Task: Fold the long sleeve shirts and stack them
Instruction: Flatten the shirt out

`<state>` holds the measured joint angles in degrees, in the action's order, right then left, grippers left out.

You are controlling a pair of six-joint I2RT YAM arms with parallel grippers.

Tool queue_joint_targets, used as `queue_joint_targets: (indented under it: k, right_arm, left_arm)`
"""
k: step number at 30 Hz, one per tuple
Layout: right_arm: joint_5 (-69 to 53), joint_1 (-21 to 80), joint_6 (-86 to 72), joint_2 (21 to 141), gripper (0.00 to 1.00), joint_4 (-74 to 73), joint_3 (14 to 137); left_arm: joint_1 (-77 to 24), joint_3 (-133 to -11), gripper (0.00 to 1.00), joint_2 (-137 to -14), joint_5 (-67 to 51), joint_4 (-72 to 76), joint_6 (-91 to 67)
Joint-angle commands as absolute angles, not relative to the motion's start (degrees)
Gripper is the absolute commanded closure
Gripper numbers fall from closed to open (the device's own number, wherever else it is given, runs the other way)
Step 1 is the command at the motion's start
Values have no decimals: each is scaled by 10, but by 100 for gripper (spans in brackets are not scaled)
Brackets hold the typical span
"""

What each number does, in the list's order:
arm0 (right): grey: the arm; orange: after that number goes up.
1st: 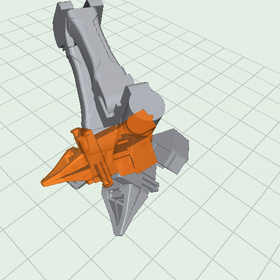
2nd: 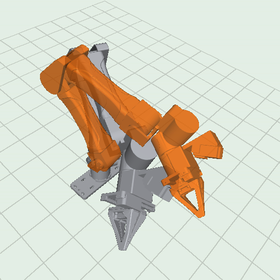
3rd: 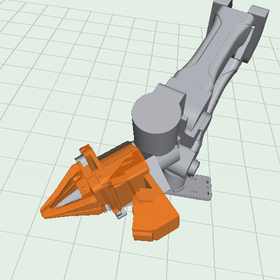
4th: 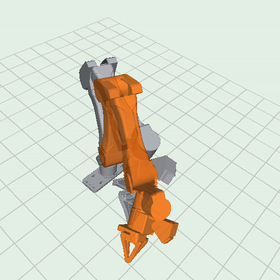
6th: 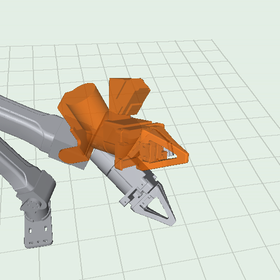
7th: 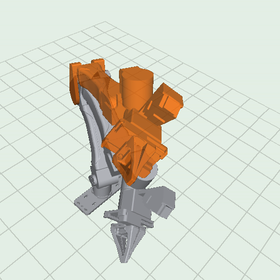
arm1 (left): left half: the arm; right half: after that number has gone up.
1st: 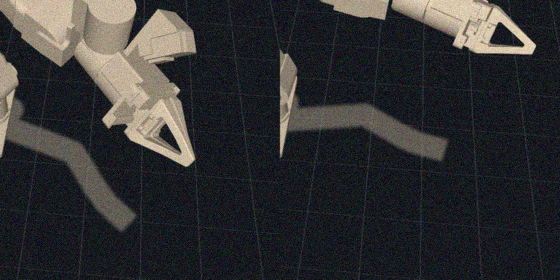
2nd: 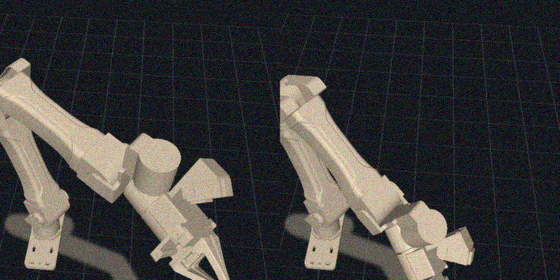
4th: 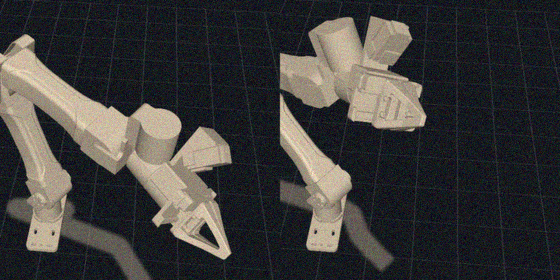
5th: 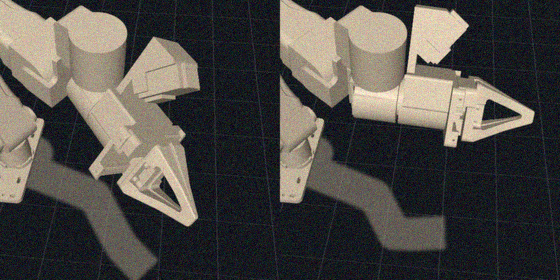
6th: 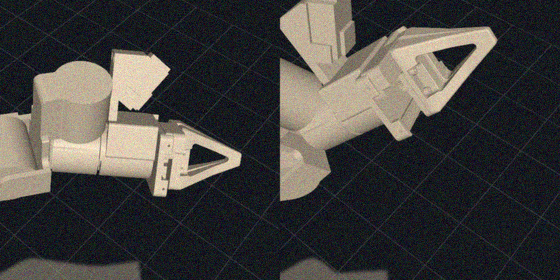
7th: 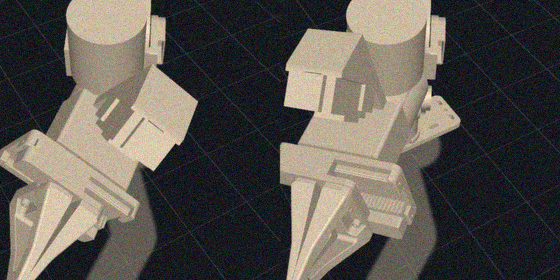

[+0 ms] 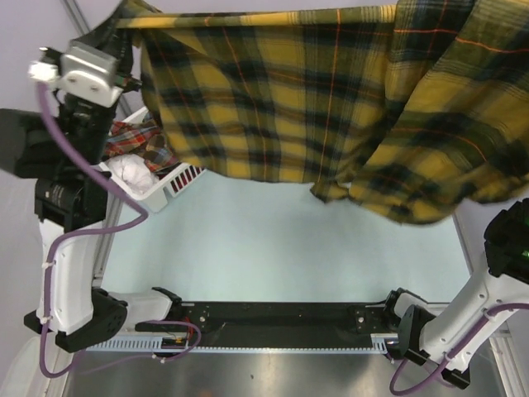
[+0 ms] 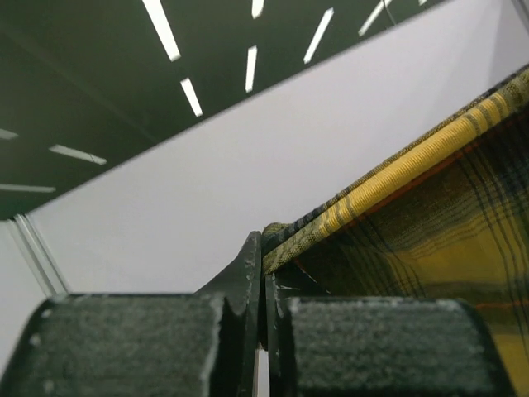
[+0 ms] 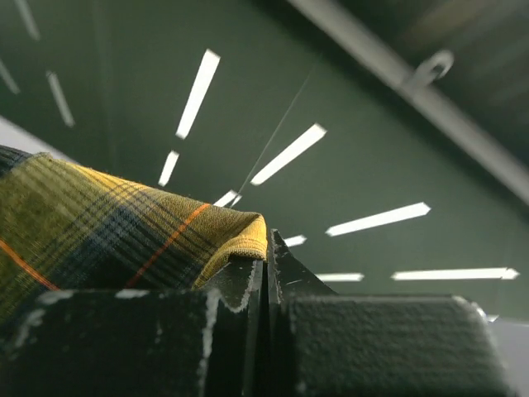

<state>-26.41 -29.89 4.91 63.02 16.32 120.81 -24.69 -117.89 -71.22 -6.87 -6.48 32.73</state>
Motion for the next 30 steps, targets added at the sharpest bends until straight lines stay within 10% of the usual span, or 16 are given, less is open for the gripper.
queue_joint_targets:
  k: [1,10,23,30]
  right_arm:
    - [-159,-308,102,715,100,190,1300]
    - [-170,-308,105,789,100,216,1370]
    - [-447,-293,167,618,100,140,696]
    - [-351,-227,288,747,100,159,564]
  left_arm:
    - [-232,-1249,100,-734,-47,-40,291]
    - [-232,-1348,100,-791,-33,-36,300]
    - [-232,-798,100,-764,-141,-2,316]
    - [-231,-813,100,-1005,-156,23,342]
